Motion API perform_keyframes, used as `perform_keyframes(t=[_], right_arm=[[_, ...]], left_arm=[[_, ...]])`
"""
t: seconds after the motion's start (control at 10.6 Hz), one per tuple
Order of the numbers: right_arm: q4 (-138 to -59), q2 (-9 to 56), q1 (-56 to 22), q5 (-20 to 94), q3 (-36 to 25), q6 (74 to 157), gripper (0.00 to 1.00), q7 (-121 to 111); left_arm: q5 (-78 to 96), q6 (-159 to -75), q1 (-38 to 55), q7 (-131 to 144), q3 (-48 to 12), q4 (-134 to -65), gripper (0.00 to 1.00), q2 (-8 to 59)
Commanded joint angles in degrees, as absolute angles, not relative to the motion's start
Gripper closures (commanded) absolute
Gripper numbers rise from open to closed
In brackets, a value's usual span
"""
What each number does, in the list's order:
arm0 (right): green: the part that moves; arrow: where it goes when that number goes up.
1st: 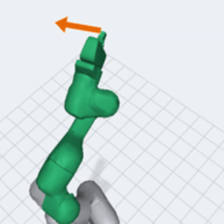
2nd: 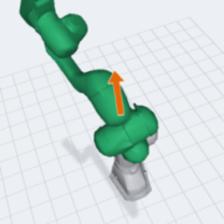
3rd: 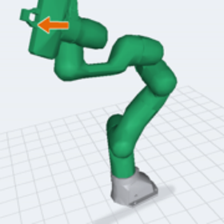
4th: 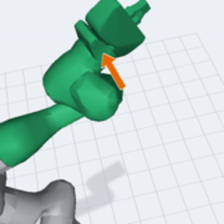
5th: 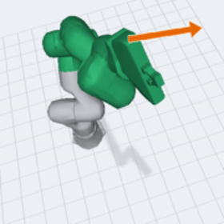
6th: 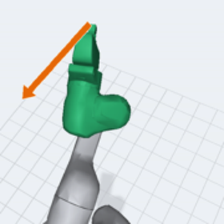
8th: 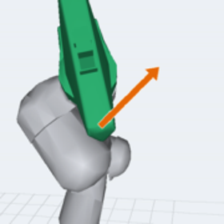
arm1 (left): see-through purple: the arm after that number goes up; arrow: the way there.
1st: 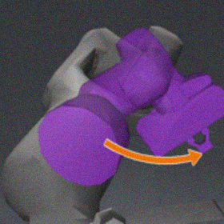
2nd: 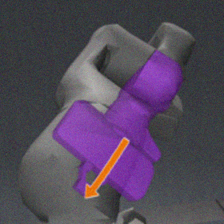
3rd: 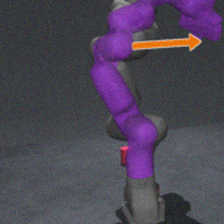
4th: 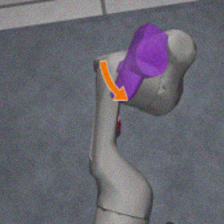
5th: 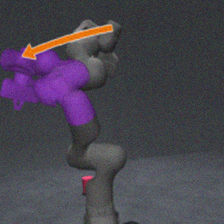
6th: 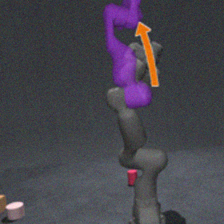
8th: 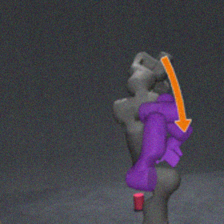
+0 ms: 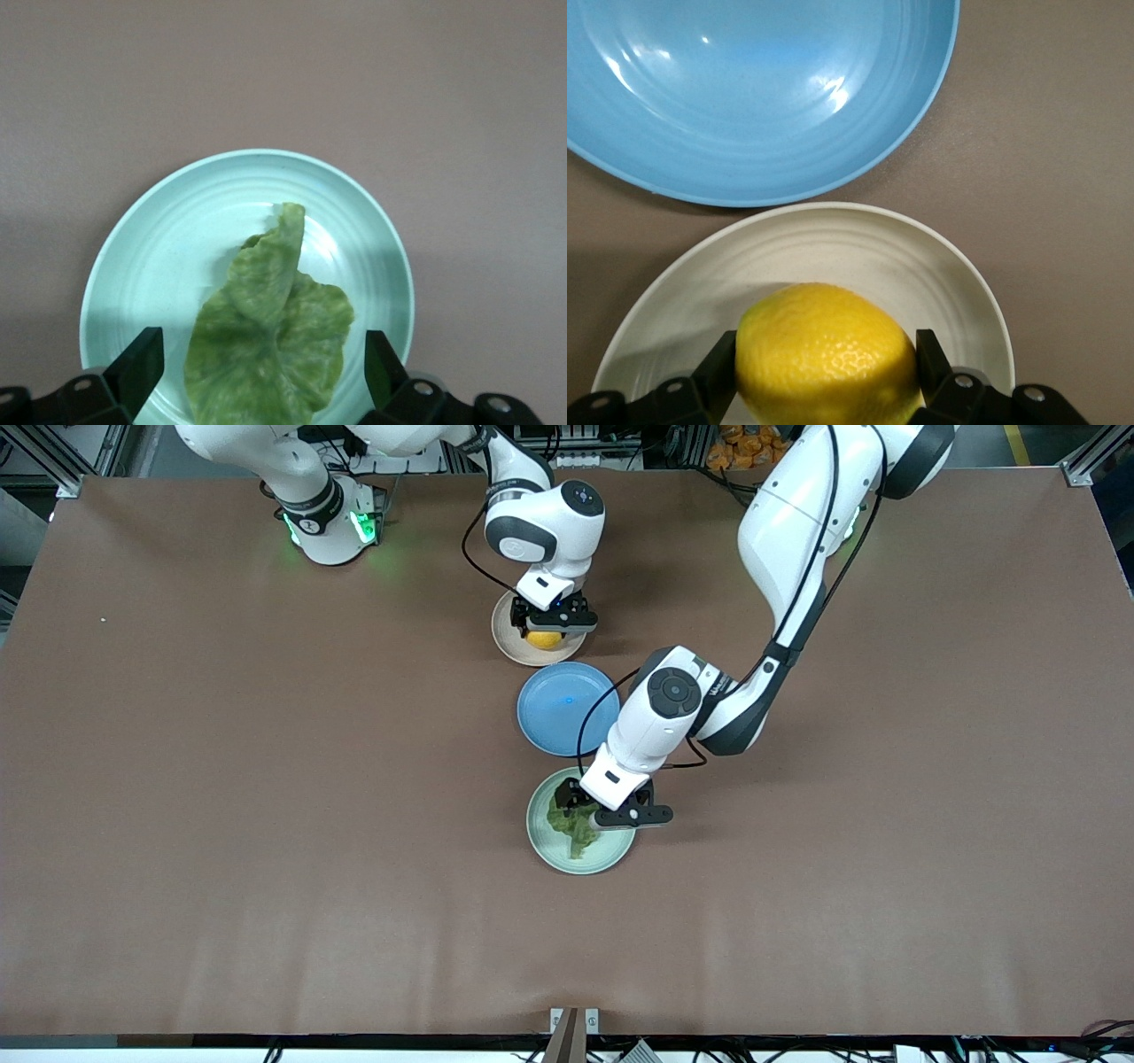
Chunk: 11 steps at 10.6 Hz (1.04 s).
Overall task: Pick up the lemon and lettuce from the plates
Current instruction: 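Lift the lemon with the right gripper while the left gripper lifts the lettuce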
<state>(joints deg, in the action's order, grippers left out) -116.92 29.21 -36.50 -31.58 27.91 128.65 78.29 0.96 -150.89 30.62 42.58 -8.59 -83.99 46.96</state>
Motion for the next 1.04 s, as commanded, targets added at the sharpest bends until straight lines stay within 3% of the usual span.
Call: perform_keyframes(t=[0.0, 0.28, 0.94], right_arm=[[-116.8, 29.1, -34.4, -33.1, 30.0, 129.1, 0.95, 79.1], [-117.2, 25.1, -32.0, -32.3, 30.9, 129.0, 0.99, 75.6], [-120.1, 12.8, -20.6, -22.8, 32.3, 128.3, 1.0, 57.1]], left_arm=[[-2.4, -152.6, 31.4, 44.6, -7.4, -82.8, 0.0, 50.6], [-2.4, -152.6, 32.5, 44.7, -6.9, -82.8, 0.0, 51.4], [-2.5, -152.7, 36.8, 45.3, -3.6, -82.8, 0.0, 53.3]])
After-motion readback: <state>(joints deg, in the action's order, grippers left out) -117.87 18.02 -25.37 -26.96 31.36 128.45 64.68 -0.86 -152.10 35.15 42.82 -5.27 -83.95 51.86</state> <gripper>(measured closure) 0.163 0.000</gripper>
